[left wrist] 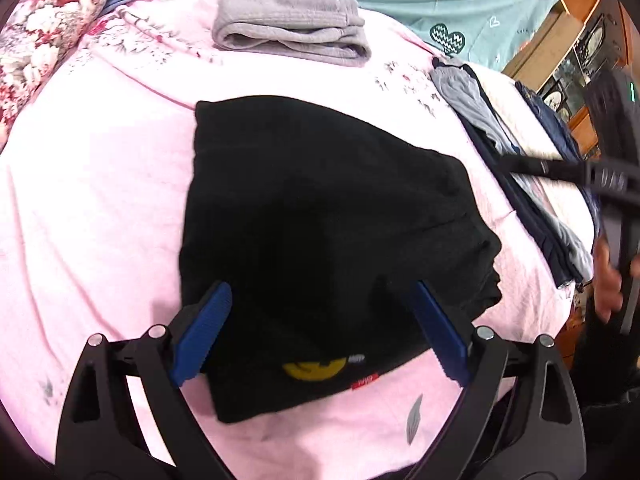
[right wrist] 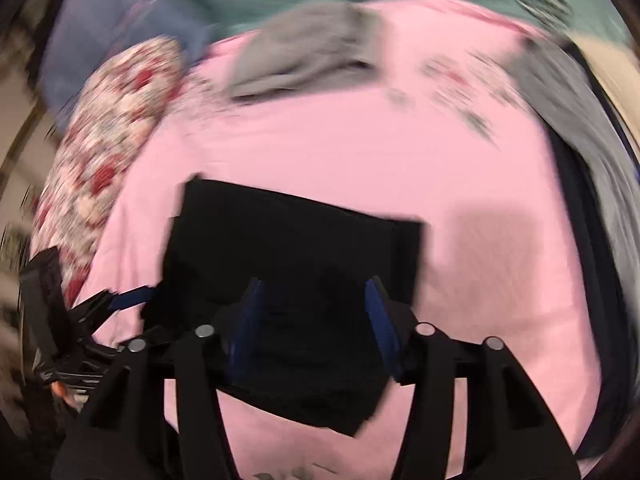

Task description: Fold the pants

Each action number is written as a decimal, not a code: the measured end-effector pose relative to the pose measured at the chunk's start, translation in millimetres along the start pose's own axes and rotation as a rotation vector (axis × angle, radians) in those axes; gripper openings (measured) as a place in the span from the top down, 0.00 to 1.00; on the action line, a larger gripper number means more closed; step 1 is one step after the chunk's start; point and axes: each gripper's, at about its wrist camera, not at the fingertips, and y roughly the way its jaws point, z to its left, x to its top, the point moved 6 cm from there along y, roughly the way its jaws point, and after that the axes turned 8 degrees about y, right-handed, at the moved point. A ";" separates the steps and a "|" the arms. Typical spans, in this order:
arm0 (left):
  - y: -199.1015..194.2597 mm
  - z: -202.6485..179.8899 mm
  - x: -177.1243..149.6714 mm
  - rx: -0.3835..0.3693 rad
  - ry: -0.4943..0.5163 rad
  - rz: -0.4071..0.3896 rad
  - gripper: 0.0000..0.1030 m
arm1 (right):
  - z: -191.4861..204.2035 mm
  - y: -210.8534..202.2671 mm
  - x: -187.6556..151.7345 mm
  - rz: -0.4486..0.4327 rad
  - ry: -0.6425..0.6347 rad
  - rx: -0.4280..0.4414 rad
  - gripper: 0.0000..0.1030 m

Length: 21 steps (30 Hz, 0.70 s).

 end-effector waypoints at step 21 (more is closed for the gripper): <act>24.4 5.2 -21.0 -0.102 -0.037 0.062 0.73 | 125.6 178.5 84.1 0.261 -0.345 -0.121 0.95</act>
